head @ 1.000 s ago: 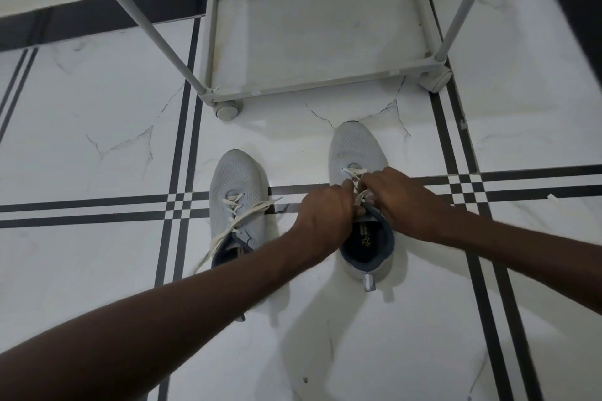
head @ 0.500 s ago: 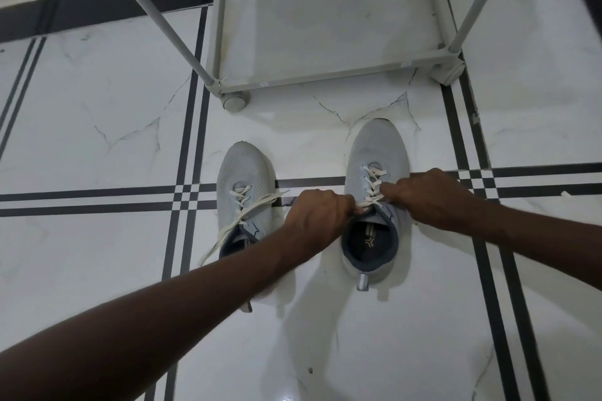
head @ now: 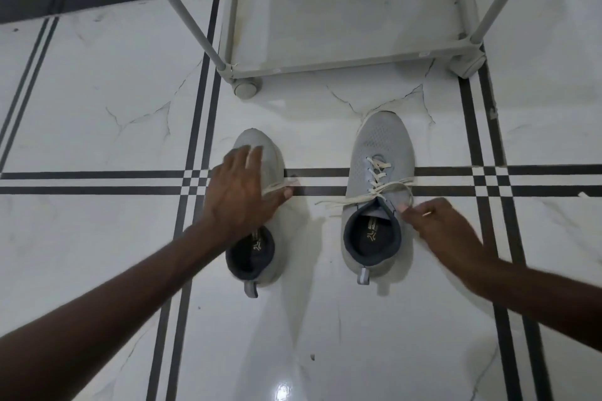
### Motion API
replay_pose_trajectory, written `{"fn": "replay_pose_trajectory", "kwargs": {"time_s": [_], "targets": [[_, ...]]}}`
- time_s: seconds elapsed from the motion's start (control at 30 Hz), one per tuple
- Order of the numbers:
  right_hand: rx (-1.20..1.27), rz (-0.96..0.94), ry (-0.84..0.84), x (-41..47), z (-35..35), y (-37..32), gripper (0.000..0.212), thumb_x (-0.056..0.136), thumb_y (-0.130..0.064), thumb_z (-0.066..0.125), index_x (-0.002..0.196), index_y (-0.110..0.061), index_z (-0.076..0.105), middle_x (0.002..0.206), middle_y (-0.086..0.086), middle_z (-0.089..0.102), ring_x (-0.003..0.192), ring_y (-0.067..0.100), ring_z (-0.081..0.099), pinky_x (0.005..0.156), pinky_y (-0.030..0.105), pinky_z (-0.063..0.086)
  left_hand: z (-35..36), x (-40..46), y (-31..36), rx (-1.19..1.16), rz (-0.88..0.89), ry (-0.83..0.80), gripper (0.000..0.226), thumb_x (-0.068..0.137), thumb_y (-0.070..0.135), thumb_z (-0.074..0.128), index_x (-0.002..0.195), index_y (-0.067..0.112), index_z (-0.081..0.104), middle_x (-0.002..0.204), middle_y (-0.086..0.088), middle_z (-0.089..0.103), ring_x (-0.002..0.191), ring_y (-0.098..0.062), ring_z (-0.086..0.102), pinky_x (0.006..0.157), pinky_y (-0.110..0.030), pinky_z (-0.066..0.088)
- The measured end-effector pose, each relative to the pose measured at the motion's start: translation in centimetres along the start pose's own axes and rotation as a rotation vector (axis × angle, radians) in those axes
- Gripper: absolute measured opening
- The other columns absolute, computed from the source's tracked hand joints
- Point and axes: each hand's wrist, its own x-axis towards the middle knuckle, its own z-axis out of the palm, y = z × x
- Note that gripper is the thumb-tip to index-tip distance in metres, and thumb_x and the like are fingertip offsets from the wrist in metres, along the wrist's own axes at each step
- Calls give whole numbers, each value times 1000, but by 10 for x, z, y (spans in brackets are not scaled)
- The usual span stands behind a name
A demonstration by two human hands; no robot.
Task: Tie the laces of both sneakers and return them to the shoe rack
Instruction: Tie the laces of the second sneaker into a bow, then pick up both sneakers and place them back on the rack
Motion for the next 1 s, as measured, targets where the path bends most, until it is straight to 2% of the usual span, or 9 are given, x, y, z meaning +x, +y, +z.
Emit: {"fn": "replay_pose_trajectory", "kwargs": {"time_s": [0.1,0.17,0.2,0.27,0.4,0.57,0.73,0.83,1.0], "targets": [[-74,76,-123,-3,19,4,61,73,-50,77,116,-16,48,104,6,63,95,26,63,86,46,53,4,-27,-27,-200,-245,-232,123,71,69,68,154,5,4,159,-20,22,145,-37,26,112,-52,32],[-174,57,-114,4,25,1,60,72,-46,78,114,-14,49,106,7,64,95,29,63,85,45,53,17,-42,-34,-365,-350,-393,124,73,55,76,154,5,-3,149,-22,41,133,-38,46,101,-46,46],[-222,43,-102,7,27,-1,58,72,-44,77,113,-13,49,106,9,64,95,30,63,84,44,53,24,-49,-35,-397,-353,-403,117,75,47,78,153,5,2,138,-22,53,121,-37,57,93,-44,52],[-296,7,-108,12,30,-6,57,72,-42,74,113,-13,48,107,10,64,95,31,63,84,46,53,37,-58,-38,-385,-310,-302,88,80,34,76,145,7,23,116,-18,66,101,-36,67,81,-44,57],[-400,-89,-125,14,40,-17,53,74,-35,73,118,-14,51,111,9,65,100,32,62,84,40,51,47,-66,-31,-392,-352,-173,41,84,19,66,118,5,49,100,-18,70,91,-41,66,76,-43,54],[-535,-243,-88,8,54,-18,21,86,-20,53,104,-9,52,109,15,63,101,37,58,81,38,42,59,-73,-7,-476,-354,-127,34,79,21,64,109,9,52,92,-13,70,84,-36,65,73,-41,52],[-562,-283,-36,-3,57,-24,8,92,-14,48,90,-8,43,100,19,59,97,39,56,72,33,31,49,-76,11,-536,-320,-84,15,84,18,59,94,8,53,79,-6,65,68,-25,57,60,-29,39],[-560,-282,-15,-23,41,-51,9,92,-13,49,87,-7,44,89,12,51,92,40,57,69,33,32,13,-78,15,-531,-295,-46,14,83,20,59,92,11,53,73,0,62,64,-23,56,57,-25,37],[-509,-367,-8,-91,-5,-123,9,88,-14,52,87,-6,51,85,13,59,76,31,56,62,33,34,-96,-104,16,-530,-276,16,22,80,22,63,100,13,59,60,13,49,51,-7,46,45,-11,31]]}}
